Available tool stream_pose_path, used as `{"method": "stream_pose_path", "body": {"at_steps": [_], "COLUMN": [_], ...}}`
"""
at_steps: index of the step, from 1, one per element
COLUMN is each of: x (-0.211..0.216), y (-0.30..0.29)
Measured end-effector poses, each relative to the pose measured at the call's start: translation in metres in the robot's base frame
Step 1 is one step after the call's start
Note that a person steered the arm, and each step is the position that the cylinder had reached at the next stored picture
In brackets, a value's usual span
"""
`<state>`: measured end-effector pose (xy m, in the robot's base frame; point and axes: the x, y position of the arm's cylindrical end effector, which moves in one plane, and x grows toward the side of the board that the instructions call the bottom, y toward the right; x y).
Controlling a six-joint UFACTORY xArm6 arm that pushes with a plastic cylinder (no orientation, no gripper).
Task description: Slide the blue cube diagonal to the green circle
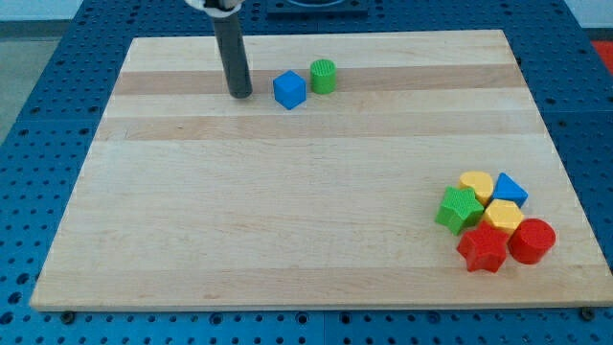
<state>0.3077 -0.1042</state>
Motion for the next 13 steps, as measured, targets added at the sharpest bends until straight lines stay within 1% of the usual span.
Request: {"method": "stream_pose_path", "body": {"at_steps": [1, 2, 4, 8, 9, 11, 13], "x": [-0.014, -0.012, 0.012, 0.080, 0.102, 0.143, 0.164], "y": [0.023, 0.036, 0.064, 0.143, 0.154, 0.160, 0.163]}}
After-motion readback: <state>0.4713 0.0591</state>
